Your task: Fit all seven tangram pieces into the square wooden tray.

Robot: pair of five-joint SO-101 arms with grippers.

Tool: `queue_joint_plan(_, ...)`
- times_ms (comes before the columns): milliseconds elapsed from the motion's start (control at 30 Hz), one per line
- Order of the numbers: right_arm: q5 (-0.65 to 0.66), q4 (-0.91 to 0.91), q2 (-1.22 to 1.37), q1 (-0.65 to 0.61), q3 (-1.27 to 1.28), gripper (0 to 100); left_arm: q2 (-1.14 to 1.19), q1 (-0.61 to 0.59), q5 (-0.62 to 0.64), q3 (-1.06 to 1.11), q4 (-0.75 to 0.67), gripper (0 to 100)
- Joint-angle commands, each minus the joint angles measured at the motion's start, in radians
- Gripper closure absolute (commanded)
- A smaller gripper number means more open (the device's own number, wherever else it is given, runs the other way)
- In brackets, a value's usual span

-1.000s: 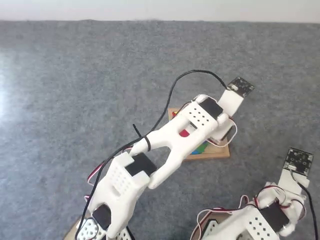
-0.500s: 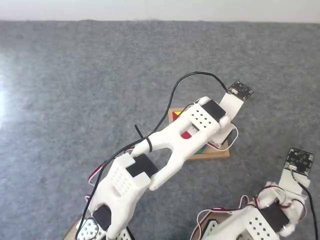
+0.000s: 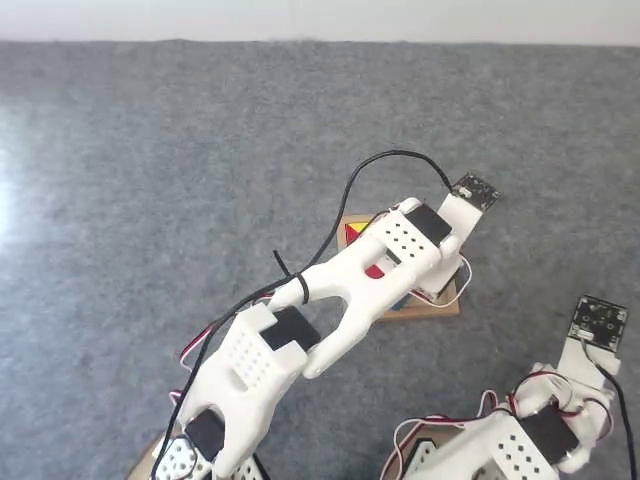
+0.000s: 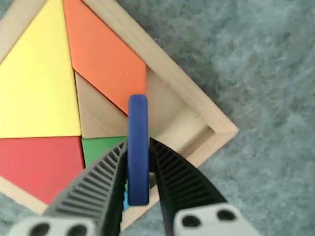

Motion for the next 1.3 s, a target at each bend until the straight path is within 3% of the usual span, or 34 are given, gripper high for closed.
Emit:
queue_joint_plan(0, -0.008, -0.025, -0.018, 0.007, 0.006, 99.2, -0.005, -0.003, -0.012, -0.038, 0.02, 93)
queue_joint_plan(633, -0.008, -0.025, -0.018, 0.007, 0.006, 99.2, -0.012, 0.003, -0.032, -0.191, 0.16, 92)
queue_joint_plan(1267, -0.008, -0.025, -0.018, 0.005, 0.006, 99.2, -0.012, 0.075, -0.032, -0.216, 0.158, 92)
